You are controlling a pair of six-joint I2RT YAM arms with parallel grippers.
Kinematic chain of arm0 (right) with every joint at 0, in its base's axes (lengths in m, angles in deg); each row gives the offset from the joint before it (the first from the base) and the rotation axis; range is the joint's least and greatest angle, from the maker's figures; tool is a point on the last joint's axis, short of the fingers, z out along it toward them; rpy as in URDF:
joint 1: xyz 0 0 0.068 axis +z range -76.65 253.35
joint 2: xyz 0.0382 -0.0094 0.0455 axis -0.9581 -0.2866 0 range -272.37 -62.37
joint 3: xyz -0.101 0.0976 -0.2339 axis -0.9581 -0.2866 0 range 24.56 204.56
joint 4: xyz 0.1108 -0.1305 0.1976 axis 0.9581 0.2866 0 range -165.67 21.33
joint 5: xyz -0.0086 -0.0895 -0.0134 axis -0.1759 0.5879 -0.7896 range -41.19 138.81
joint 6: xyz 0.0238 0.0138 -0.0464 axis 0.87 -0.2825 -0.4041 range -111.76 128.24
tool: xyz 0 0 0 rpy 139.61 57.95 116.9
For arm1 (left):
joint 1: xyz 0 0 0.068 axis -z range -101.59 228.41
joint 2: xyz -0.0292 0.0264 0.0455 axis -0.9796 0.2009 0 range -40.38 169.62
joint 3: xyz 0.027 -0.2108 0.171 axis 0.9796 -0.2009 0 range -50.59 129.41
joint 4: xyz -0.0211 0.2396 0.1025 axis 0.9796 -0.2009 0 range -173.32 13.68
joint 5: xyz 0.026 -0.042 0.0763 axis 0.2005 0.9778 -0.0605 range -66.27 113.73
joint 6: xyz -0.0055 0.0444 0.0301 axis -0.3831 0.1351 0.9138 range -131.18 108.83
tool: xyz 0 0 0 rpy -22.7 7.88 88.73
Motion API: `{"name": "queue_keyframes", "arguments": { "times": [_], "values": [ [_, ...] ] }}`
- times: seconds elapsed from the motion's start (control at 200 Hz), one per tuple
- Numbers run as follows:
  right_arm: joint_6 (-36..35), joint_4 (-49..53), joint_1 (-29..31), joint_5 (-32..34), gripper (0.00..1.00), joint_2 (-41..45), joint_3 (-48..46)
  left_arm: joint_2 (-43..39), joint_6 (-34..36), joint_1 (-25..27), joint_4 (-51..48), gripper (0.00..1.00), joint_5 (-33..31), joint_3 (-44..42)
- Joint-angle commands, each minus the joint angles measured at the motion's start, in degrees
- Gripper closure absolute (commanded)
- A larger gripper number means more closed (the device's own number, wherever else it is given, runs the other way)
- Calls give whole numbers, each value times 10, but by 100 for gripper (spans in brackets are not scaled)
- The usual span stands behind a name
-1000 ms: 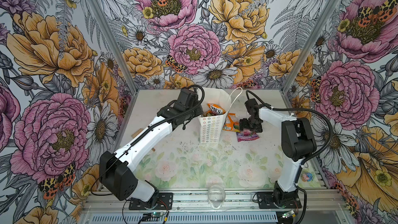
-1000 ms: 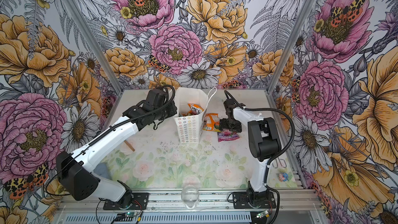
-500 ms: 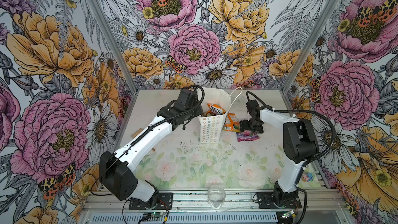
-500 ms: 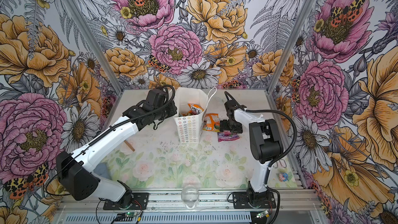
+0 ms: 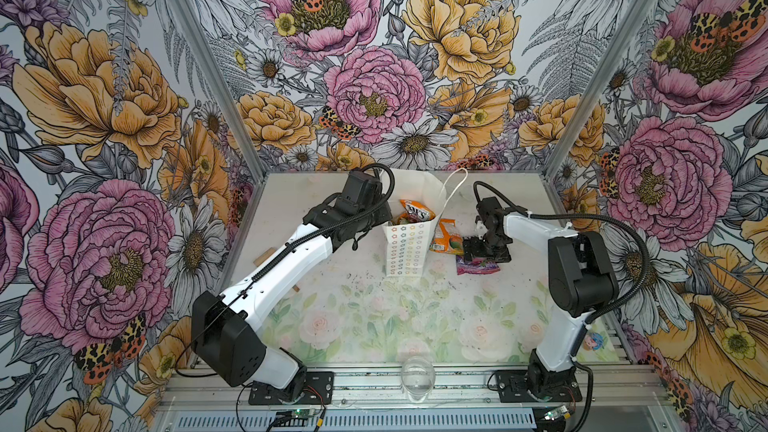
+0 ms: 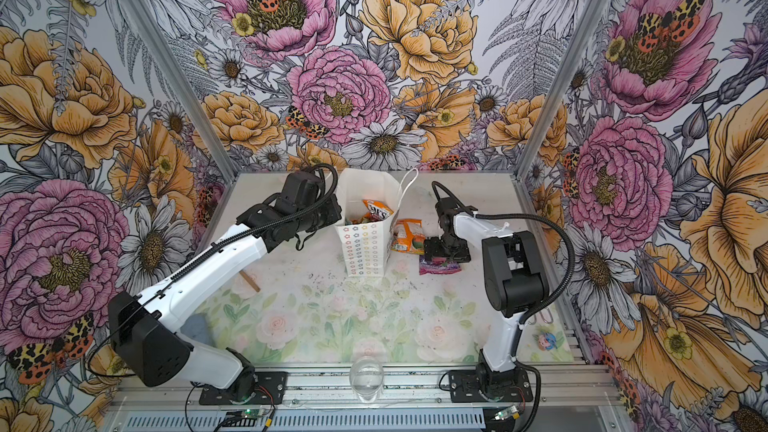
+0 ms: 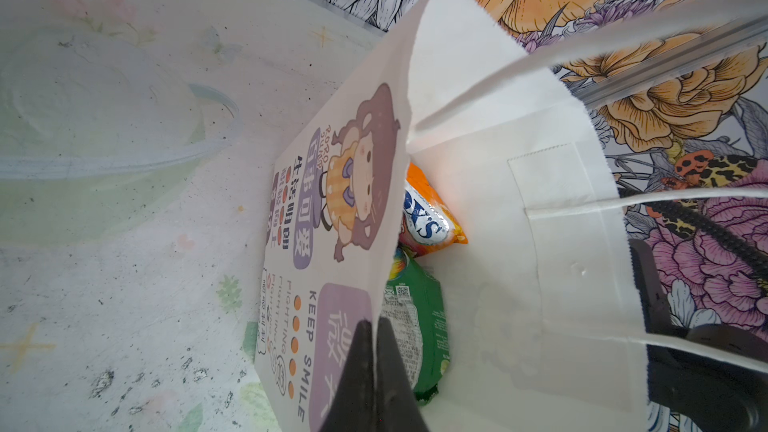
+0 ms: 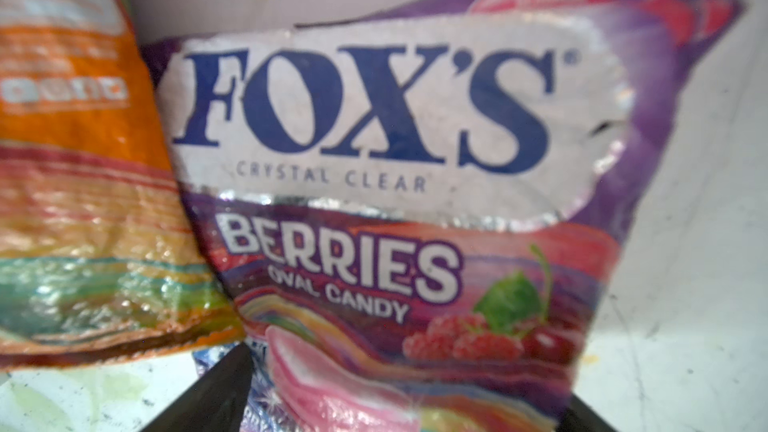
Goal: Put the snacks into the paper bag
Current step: 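Lower the right gripper onto the purple Fox's Berries bag and close, then lift the purple Fox's Berries bag with the right gripper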
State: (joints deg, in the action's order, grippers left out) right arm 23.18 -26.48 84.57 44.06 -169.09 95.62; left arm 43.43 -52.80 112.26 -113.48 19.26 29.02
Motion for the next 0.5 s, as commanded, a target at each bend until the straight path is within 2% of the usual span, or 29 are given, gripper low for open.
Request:
{"name": "queue_keyframes", "arguments": {
  "times": [0.0, 0.3, 0.495],
  "values": [
    [-5, 29, 3, 24, 7, -20, -14, -6, 4, -2, 19, 100, 8, 8],
    [-1, 28, 2, 38, 22, 2, -33, -9, 4, -2, 19, 100, 7, 6],
    [1, 29, -1, 26, 40, 22, -40, -10, 4, -2, 20, 100, 8, 8]
  ]
}}
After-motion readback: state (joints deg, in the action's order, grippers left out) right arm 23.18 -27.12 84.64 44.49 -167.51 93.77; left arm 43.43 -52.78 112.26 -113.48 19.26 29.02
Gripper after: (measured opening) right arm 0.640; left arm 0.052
